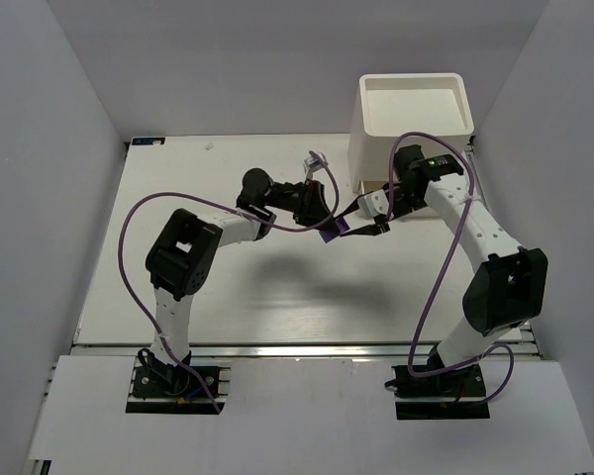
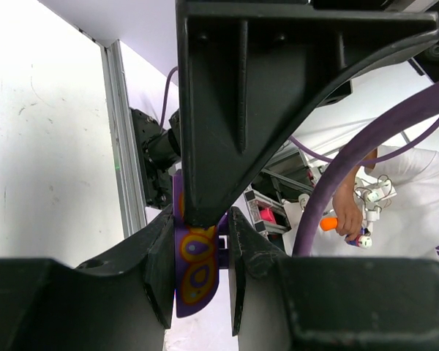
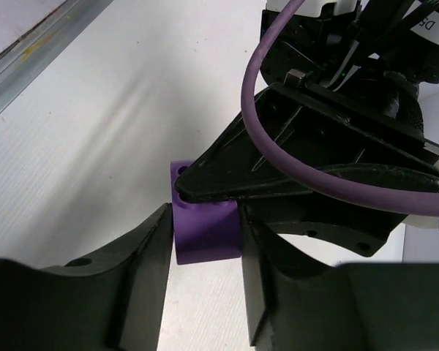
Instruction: Sort the legos into containers by color
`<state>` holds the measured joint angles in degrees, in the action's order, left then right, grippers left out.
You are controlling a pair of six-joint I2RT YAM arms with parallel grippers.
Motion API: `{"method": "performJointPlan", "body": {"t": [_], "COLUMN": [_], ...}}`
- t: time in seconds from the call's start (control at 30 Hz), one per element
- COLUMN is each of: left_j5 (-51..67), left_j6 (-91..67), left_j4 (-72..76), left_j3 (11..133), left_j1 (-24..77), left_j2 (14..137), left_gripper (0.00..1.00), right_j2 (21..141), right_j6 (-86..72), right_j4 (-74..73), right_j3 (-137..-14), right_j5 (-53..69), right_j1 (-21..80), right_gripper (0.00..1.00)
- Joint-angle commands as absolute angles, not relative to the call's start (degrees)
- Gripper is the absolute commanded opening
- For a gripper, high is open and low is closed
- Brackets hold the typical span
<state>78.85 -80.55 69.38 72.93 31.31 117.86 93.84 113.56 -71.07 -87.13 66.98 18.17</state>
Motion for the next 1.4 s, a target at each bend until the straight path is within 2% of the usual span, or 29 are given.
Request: {"method": "performJointPlan", "body": {"t": [0.0,0.03,0.07,0.17,0.23,0.27,0.33,0.37,0.6,0.77,0.8,0.87,0.9,0.93,1.0,1.2,1.23,1.37], "left_j5": [78.66,78.49,78.49,78.49,78.14,78.05,77.61,77.35,76.47,74.01,71.83,68.14,60.81,55.69,48.11,26.31,19.49,7.31], "left_j6": [-79.72,-79.63,-79.63,-79.63,-79.63,-79.63,-79.63,-79.63,-79.28,-72.64,-69.38,-50.35,-42.10,-28.09,-21.73,-17.67,-18.19,-20.12], "left_j4": [69.87,69.79,69.79,69.61,69.44,69.43,69.26,69.26,68.73,62.17,58.66,34.91,23.76,2.15,-13.72,-25.47,-26.53,-31.72], "left_j3": [74.09,74.35,74.36,74.44,74.36,74.36,74.18,74.09,73.65,69.79,69.00,69.42,71.26,76.67,80.93,85.78,85.87,85.61], "left_j1": [31.38,31.38,31.38,31.38,31.38,31.38,31.38,31.38,29.62,24.80,23.83,21.11,20.40,19.87,18.73,16.61,16.61,16.08], "left_j2": [117.95,118.04,118.04,118.04,117.77,117.60,117.34,117.25,116.72,114.35,113.13,108.82,107.50,106.10,106.00,102.49,101.70,97.13], "left_gripper": [0.20,0.20,0.21,0.25,0.33,0.63,0.81,0.98,0.98,0.98,0.98,0.98,0.98,0.98,0.98,0.98,0.98,0.98], "right_j2": [94.04,93.96,93.69,92.64,92.29,92.20,92.20,92.11,90.71,86.84,85.88,82.89,81.84,80.17,78.76,80.32,81.20,86.74], "right_j6": [126.74,126.91,127.35,127.35,127.35,127.27,127.00,126.83,122.18,109.80,104.03,98.03,89.82,85.21,75.73,60.24,58.47,49.95], "right_j4": [-72.86,-72.95,-72.43,-70.76,-69.87,-69.70,-69.70,-69.70,-66.01,-55.50,-52.94,-44.79,-41.43,-37.92,-31.65,-29.27,-30.05,-38.13], "right_j3": [-89.21,-89.12,-88.77,-87.02,-86.49,-86.57,-86.66,-86.75,-84.91,-81.31,-79.04,-76.48,-73.85,-72.70,-70.93,-71.98,-73.11,-82.17], "right_j5": [66.62,66.45,66.62,65.92,65.92,65.92,65.92,65.92,64.95,61.71,60.74,57.85,56.70,55.47,50.55,37.02,34.48,31.12], "right_j1": [18.46,18.46,18.37,18.37,18.19,18.28,18.19,18.02,17.49,15.03,14.51,12.84,12.05,11.69,10.81,9.76,9.67,8.88], "right_gripper": [0.40,0.26,0.08,0.00,0.00,0.00,0.00,0.00,0.00,0.00,0.00,0.00,0.00,0.00,0.00,0.00,0.00,0.00]}}
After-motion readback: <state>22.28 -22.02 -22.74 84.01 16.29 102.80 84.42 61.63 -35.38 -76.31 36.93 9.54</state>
